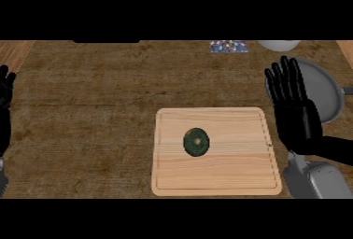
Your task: Pick the squash from the cutting board and place it in the pan
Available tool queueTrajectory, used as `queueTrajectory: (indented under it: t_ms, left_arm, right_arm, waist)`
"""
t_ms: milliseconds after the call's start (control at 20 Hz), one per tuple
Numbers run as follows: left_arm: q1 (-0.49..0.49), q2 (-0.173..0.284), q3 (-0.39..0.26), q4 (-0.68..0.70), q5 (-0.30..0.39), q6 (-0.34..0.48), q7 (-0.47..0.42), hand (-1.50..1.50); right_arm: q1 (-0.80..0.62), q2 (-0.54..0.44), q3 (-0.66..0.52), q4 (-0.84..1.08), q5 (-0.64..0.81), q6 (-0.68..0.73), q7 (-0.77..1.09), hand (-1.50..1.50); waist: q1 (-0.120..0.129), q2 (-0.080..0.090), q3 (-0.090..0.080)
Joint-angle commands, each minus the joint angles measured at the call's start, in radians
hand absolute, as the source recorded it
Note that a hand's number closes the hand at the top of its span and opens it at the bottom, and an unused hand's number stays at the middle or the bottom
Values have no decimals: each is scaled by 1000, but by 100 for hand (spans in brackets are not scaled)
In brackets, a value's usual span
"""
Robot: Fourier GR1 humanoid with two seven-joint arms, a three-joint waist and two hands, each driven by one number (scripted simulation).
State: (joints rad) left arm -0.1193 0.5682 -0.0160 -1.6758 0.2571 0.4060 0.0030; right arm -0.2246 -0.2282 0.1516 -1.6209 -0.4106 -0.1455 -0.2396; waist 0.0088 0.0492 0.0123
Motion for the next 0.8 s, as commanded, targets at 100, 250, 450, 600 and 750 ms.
queueTrajectory:
  t_ms: [100,250,450,600,750]
  left_arm:
    - [15,-14,-139,37,-42,-88,32,0]
    - [-9,6,-215,41,-35,-182,65,0]
    - [6,-18,-258,28,-16,-201,104,0]
    - [3,-48,-288,65,-10,-223,109,0]
    - [-11,-44,-279,56,-1,-248,127,0]
  right_arm:
    - [3,-26,-26,152,87,-188,195,-150]
    - [51,-47,-23,292,168,-319,312,-150]
    - [122,-144,86,385,479,-520,381,150]
    - [150,27,167,395,608,-757,402,-150]
    - [155,69,307,349,759,-815,617,-150]
  waist:
    - [-18,-38,-15]
    - [-37,-21,-18]
    - [-29,-32,-23]
    - [-23,-43,-17]
    - [-11,-52,-17]
